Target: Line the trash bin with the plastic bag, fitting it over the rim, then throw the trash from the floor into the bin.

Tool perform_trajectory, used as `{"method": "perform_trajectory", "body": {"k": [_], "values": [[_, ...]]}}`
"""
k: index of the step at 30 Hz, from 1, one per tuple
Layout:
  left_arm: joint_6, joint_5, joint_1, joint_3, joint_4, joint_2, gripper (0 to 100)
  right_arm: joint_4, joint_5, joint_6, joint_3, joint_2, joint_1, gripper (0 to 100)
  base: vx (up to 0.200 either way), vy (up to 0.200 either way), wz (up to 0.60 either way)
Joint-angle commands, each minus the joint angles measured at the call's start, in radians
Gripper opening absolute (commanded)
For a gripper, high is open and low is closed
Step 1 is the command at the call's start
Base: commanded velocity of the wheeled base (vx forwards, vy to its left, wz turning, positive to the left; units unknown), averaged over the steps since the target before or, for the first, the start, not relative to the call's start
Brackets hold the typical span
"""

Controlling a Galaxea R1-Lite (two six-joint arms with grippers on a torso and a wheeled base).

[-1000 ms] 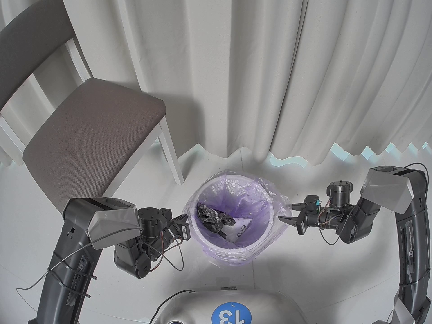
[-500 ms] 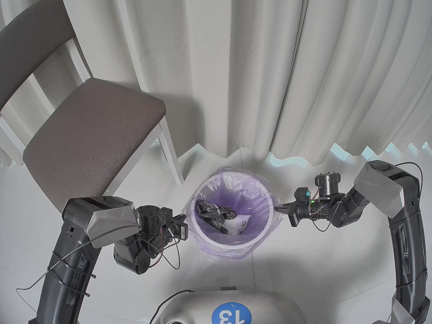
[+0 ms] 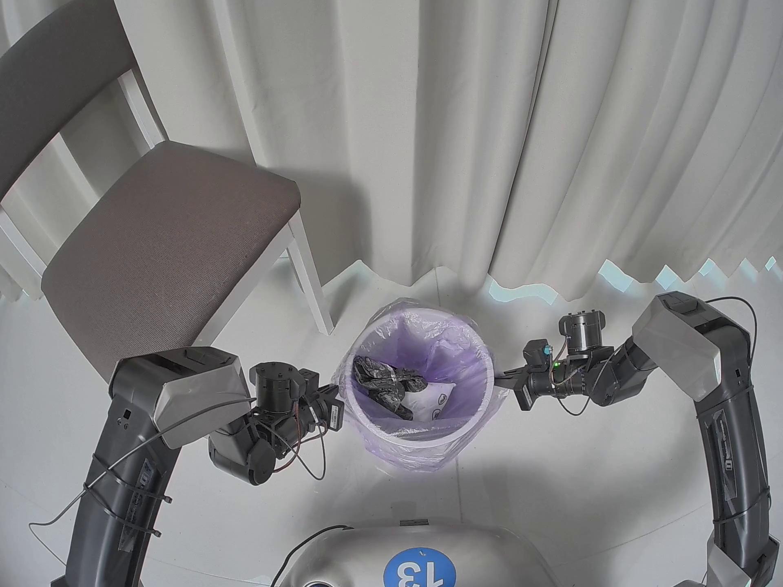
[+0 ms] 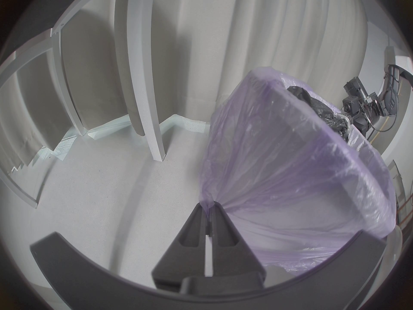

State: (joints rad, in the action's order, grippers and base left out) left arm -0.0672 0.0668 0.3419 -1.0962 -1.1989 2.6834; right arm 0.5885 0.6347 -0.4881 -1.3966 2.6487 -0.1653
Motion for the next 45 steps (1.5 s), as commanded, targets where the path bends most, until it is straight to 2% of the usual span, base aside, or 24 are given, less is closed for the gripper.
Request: {"method": "perform_trajectory", "body": {"k": [1,8,12,13,16,23,28,35,45], "values": [[-0.008,-0.001,0.000,0.027,-0.016,-0.008,0,-0.003,0.000,-0.027,0.025,-0.003,0.003,100,0.000,0.000,0.00],[-0.016,0.001,-0.001,0.110,-0.119,-0.016,0,0.010,0.000,-0.032,0.100,-0.049,0.006,100,0.000,0.000,0.00],[-0.020,0.001,0.000,0.139,-0.120,-0.023,0,0.022,0.000,-0.033,0.146,-0.076,0.010,100,0.000,0.000,0.00],[-0.039,0.007,-0.003,0.165,-0.117,-0.031,100,0.040,0.000,-0.033,0.180,-0.096,0.015,100,0.000,0.000,0.00],[-0.062,0.033,-0.012,0.177,-0.123,-0.033,100,0.079,0.000,-0.032,0.234,-0.124,0.027,100,0.000,0.000,0.00],[-0.069,0.022,-0.018,0.219,-0.131,-0.045,100,0.100,0.000,-0.037,0.298,-0.162,0.041,100,0.000,0.000,0.00],[-0.125,0.016,-0.037,0.295,-0.179,-0.057,100,0.125,0.000,-0.040,0.346,-0.193,0.041,100,0.000,0.000,0.00],[-0.197,-0.027,-0.063,0.426,-0.372,-0.059,100,0.251,0.000,-0.037,0.462,-0.251,0.049,100,0.000,0.000,0.00],[-0.187,-0.082,-0.049,0.565,-0.372,-0.146,100,0.358,0.000,-0.032,0.627,-0.352,0.072,100,0.000,0.000,0.00]]}}
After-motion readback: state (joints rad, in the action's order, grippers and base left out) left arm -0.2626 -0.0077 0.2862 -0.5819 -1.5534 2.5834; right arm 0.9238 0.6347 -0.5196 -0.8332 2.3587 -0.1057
